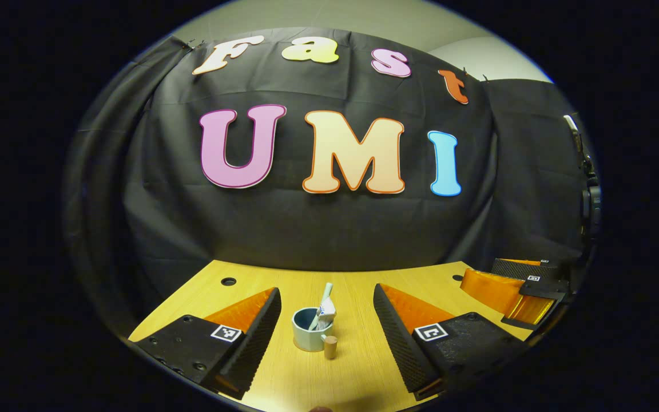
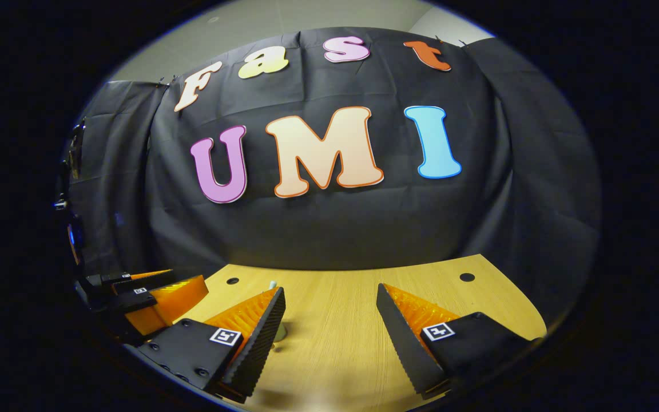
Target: Put the toothbrush and toothpaste on the desktop into the cup, then pick up the cup and place it on the coaster on the desktop.
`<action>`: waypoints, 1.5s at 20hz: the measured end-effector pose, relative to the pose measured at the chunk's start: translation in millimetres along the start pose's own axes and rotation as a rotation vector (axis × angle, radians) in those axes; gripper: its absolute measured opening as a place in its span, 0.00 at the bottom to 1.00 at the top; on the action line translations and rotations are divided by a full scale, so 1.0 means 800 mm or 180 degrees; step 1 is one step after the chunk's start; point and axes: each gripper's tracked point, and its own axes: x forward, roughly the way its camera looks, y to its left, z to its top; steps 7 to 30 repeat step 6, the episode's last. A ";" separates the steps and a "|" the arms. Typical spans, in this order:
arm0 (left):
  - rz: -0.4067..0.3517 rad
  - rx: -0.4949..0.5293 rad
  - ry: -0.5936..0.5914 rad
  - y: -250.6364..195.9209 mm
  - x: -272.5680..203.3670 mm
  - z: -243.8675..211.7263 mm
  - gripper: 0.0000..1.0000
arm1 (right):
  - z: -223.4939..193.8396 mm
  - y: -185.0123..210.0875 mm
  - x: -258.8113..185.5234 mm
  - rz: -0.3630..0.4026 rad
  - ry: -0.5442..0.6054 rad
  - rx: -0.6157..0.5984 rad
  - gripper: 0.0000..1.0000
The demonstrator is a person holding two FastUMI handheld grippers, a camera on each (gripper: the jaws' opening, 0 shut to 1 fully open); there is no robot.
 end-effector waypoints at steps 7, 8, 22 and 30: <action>0.0148 0.0070 -0.0092 0.020 -0.002 0.013 0.94 | 0.017 0.004 0.000 0.0017 -0.0099 -0.0031 0.99; 0.0148 0.0070 -0.0092 0.020 -0.002 0.013 0.94 | 0.017 0.004 0.000 0.0017 -0.0099 -0.0031 0.99; 0.0148 0.0070 -0.0092 0.020 -0.002 0.013 0.94 | 0.017 0.004 0.000 0.0017 -0.0099 -0.0031 0.99; 0.0148 0.0070 -0.0092 0.020 -0.002 0.013 0.94 | 0.017 0.004 0.000 0.0017 -0.0099 -0.0031 0.99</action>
